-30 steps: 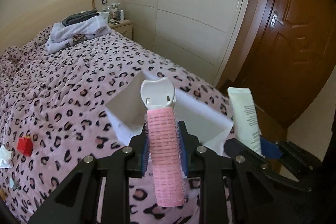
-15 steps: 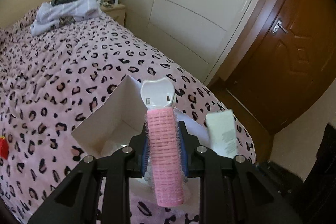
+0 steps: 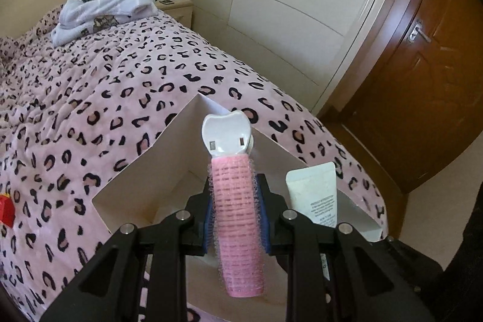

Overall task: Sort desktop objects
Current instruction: 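Lower the hair roller and cream tube into the white box and open both tools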

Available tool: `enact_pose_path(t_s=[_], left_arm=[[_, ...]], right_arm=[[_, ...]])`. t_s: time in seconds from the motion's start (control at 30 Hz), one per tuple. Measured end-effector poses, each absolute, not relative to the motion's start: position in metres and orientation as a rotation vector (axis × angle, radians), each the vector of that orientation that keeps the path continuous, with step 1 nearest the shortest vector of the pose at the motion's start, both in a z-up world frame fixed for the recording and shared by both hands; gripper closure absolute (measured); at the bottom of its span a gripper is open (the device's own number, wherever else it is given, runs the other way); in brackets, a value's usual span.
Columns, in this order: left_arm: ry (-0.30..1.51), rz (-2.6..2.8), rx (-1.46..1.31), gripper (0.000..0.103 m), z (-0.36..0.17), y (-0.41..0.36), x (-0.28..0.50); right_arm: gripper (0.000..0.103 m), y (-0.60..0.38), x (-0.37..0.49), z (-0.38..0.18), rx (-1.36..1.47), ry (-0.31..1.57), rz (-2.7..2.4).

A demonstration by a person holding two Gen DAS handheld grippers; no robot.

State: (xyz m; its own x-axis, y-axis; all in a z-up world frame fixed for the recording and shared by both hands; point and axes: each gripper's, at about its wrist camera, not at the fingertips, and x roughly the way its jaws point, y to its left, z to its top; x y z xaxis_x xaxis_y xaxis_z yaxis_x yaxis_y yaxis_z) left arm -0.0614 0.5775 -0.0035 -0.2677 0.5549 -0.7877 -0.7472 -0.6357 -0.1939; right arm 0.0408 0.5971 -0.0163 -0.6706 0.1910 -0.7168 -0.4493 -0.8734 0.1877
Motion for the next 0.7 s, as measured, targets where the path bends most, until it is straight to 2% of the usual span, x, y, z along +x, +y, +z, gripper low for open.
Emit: enact_pose_path(t_s=[0.2,0.57,0.6,0.7], left_arm=[[0.307,2.002,-1.090,0.078,-0.005,0.581,-0.059],[0.266,2.004,-1.089,0.077,0.001,0.569,-0.064],[0.261,2.006,-1.088,0.075,0.003,0.567,-0.064],[0.229,2.012,-1.089,0.060,0.008,0.560,-0.068]], right_arm=[[0.068,0.596,0.038,-0.017,-1.036,0.477,2.527],[0.068,0.603,0.028,-0.018,-1.047,0.478,2.547],[0.068,0.603,0.027,-0.018,-1.049,0.483,2.543],[0.067,0.604,0.025,-0.018,-1.064,0.513,2.528]])
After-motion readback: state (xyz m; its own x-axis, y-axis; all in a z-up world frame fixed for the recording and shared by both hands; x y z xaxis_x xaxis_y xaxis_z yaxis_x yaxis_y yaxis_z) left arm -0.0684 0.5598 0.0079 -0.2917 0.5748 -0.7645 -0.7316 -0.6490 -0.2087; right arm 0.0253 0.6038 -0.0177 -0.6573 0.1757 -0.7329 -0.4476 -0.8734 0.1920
